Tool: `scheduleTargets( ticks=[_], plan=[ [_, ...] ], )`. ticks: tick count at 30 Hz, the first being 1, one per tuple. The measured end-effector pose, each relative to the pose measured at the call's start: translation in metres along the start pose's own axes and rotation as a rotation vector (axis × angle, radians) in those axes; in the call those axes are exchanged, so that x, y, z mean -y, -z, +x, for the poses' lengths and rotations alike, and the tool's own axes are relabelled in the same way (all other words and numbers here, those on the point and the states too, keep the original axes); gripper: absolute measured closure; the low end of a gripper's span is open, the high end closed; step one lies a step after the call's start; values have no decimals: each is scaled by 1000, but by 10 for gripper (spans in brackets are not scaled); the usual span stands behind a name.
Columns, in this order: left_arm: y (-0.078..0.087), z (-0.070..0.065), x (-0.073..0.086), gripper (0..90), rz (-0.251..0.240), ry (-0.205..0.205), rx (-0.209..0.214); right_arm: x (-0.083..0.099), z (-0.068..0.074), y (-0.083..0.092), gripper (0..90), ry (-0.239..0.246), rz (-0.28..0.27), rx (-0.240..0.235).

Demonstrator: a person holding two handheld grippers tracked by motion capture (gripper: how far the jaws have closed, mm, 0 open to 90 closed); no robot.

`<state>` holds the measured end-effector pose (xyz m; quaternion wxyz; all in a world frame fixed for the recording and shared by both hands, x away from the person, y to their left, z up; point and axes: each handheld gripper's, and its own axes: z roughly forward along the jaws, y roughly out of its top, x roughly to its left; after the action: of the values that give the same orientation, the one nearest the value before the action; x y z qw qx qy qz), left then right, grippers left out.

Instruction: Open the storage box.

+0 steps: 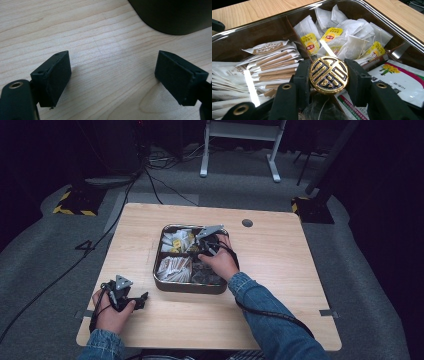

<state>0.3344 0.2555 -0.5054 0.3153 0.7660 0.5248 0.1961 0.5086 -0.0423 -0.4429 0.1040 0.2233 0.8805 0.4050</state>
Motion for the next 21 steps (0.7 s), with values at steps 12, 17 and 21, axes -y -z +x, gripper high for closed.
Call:
scheduleTargets(
  ticks=[12,17,21],
  plan=[
    [0,0,0,141,0,-3,1,-5,-1,7,585,-6,-5,-4],
    [0,0,0,141,0,-1,0,-14,-3,21,585,-7,-33,5],
    [0,0,0,141,1,-3,1,-19,-6,34,585,-5,-55,7]
  ],
)
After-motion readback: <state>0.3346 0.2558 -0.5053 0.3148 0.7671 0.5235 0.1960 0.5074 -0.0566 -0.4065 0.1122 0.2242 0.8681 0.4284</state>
